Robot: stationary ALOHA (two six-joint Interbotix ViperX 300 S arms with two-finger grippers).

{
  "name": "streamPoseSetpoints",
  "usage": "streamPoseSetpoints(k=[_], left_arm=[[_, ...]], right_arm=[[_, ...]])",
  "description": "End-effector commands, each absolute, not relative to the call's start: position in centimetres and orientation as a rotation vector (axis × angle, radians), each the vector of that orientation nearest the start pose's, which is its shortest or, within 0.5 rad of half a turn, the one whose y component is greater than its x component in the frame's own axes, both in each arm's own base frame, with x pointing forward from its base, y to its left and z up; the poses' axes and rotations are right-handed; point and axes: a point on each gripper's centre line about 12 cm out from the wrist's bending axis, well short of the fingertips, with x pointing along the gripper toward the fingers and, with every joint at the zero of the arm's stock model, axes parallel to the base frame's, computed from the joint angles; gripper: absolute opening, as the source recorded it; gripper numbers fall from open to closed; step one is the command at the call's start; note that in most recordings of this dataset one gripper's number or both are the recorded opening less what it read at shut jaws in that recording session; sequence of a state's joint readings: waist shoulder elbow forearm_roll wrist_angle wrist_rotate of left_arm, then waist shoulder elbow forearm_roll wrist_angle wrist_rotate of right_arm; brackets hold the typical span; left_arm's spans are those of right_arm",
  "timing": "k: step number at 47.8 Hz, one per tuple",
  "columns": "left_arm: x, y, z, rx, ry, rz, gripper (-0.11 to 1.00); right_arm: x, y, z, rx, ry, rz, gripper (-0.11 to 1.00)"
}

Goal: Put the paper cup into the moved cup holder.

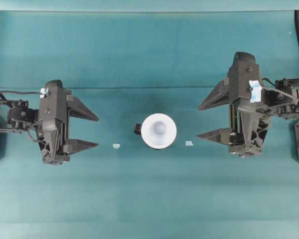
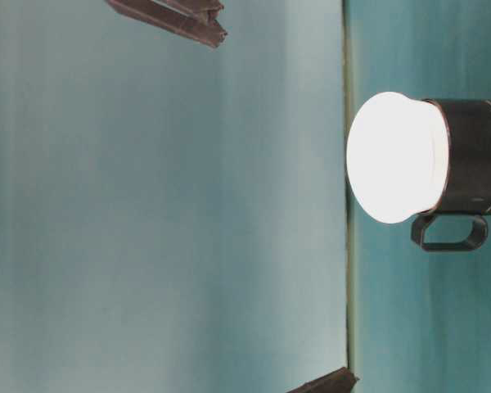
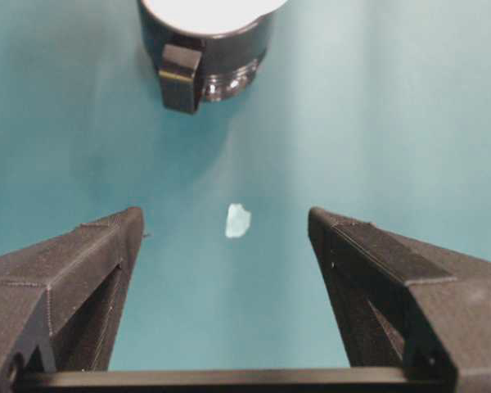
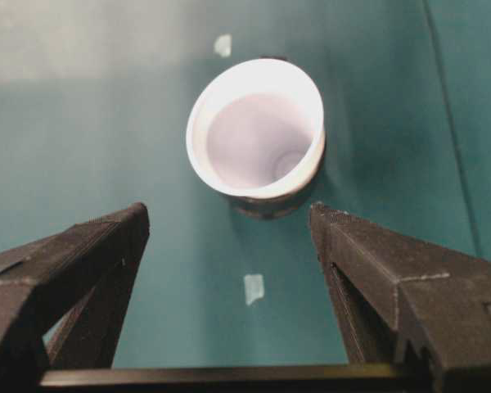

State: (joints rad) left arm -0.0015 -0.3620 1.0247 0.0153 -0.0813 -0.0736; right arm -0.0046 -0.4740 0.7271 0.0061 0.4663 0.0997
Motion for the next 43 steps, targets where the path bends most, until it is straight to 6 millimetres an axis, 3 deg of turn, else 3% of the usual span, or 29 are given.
streamPoseSetpoints(k=[1,43], left_arm=[[28.72,-0.15,18.53,-0.056,0.560,0.011,0.84],[28.73,-0.15,18.55,-0.056,0.558,0.011,0.84]], right_arm=[[29.59,0.02,27.67,0.096,0.687,-0.032,0.87],[29.56,0.03,27.34,0.102,0.685,-0.034,0.88]])
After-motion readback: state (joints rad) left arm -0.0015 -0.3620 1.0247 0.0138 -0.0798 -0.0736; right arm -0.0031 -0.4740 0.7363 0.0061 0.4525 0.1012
